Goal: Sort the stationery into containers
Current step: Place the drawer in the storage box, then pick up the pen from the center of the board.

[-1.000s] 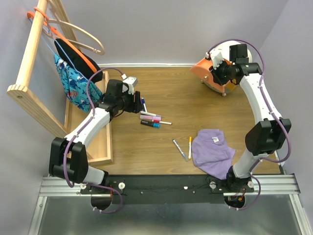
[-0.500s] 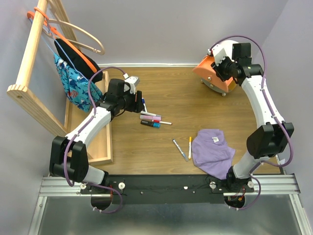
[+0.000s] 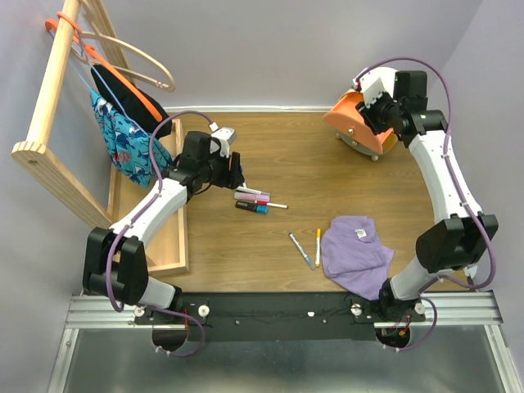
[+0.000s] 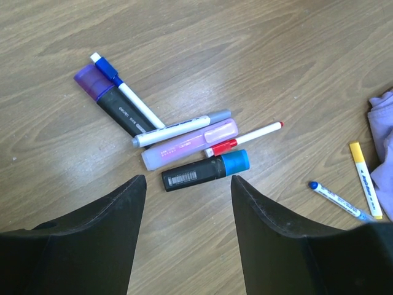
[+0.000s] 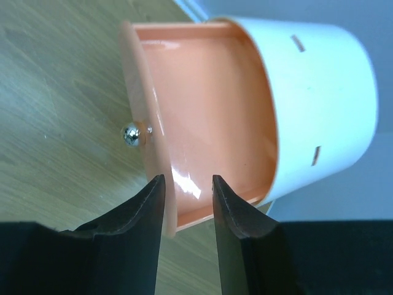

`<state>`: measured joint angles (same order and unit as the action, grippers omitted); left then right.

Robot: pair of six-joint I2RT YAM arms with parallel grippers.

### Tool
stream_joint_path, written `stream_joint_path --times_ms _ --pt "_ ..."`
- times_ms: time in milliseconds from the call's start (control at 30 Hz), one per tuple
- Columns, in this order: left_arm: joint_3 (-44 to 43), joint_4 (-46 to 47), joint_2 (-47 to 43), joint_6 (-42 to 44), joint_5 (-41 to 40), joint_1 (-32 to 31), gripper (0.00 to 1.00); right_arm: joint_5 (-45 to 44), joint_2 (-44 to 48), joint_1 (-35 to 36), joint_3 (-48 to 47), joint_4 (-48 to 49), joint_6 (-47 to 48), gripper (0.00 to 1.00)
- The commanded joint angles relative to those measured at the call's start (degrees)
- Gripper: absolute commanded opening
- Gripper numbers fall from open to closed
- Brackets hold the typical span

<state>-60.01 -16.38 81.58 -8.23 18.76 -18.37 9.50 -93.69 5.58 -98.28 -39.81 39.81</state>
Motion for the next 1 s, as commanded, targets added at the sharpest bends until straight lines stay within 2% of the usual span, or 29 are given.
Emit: stream_joint_path --times_ms 0,67,167,300,333,367,467,567,667,833,967 --pt "-2.5 -2.8 -0.6 2.9 0.7 -1.1 0.67 5.3 6.8 -0.3 -4.3 -0.8 -4.6 0.44" --pt "-2.5 -4.5 -0.8 4.0 0.7 -1.8 0.68 9.9 9.3 -0.4 -2.3 -1.3 -3.4 0.46" --pt "-1.0 -6.2 -2.2 7.3 -1.0 -3.2 0.70 18.1 15.1 -0.3 4.6 -1.8 -3.2 0.55" --pt "1.8 -7.3 -4.8 13.4 -1.3 -4.6 0.75 31.2 17.1 1.4 10.2 -11.0 -5.0 0.65" --pt "2.3 -7.7 -5.1 14.9 -0.1 -4.7 0.99 32.3 17.0 2.6 12.6 -12.4 -5.7 0.66" --pt "3.4 -7.9 -5.4 17.0 0.7 -4.7 0.99 33.9 16.4 5.4 13.5 -14.0 -4.9 0.67" --pt "6.2 -8.5 -6.6 20.3 2.8 -4.7 0.99 31.0 15.2 12.2 19.1 -14.1 -4.5 0.67" --pt "9.4 -8.6 -7.9 21.8 2.9 -4.7 0.99 30.8 13.6 16.2 23.5 -8.7 -3.9 0.67" --pt "11.6 -10.7 -9.4 26.0 4.1 -4.5 0.99 32.9 9.4 17.4 25.0 -3.9 -3.6 0.63" --pt "14.2 -17.0 -12.1 39.0 3.8 -4.2 0.99 32.5 0.3 19.3 23.9 6.0 -5.6 0.55" --pt "16.5 -21.8 -15.3 42.1 3.1 -4.2 0.99 28.5 -5.2 24.6 21.1 9.6 -4.5 0.50"
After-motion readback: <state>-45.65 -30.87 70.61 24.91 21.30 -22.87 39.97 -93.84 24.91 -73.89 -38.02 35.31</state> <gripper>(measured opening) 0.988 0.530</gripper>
